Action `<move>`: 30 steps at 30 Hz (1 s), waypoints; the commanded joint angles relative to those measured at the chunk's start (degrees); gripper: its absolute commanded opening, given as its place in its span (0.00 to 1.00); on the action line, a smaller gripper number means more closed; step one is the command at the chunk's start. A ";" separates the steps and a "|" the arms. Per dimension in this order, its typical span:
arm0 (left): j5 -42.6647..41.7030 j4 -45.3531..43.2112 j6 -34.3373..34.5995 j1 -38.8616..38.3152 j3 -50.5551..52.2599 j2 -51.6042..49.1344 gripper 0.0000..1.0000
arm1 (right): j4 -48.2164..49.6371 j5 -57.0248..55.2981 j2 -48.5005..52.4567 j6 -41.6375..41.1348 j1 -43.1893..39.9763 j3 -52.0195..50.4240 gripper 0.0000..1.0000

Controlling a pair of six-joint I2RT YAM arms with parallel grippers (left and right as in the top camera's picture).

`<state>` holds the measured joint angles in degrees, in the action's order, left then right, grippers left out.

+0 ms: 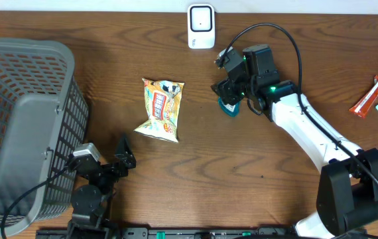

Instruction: Scan the item barcode

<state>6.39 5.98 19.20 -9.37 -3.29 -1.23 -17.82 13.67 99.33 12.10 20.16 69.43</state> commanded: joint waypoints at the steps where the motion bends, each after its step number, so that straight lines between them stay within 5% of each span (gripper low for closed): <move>1: 0.72 1.20 -0.70 0.24 1.33 0.20 0.98 | 0.24 -0.04 -1.22 -0.94 -0.13 0.11 0.74; 3: 0.72 1.20 -0.70 0.24 1.31 0.20 0.98 | 0.22 -0.04 -2.21 -0.94 -0.13 0.11 0.78; 6: 0.72 1.20 -0.70 0.24 1.33 0.20 0.98 | -0.39 -0.07 -4.76 -0.96 -0.15 0.11 0.99; 22: 0.72 1.20 -0.70 0.24 1.33 0.20 0.98 | -10.69 -5.46 -18.88 -7.41 -0.17 0.11 0.99; 25: 0.72 1.20 -0.70 0.24 1.33 0.20 0.98 | -11.69 -4.28 -17.25 -4.57 -0.20 -0.44 0.98; 28: 0.72 1.20 -0.70 0.24 1.31 0.20 0.98 | -11.21 -4.33 -12.61 -2.64 -0.24 -0.94 0.85; 30: 0.72 1.20 -0.70 0.24 1.33 0.20 0.98 | -10.29 -4.33 -9.33 -2.64 -0.24 -0.94 0.89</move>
<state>6.39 5.98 19.20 -9.37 -3.29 -1.23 -28.77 9.19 84.49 8.16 20.08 69.32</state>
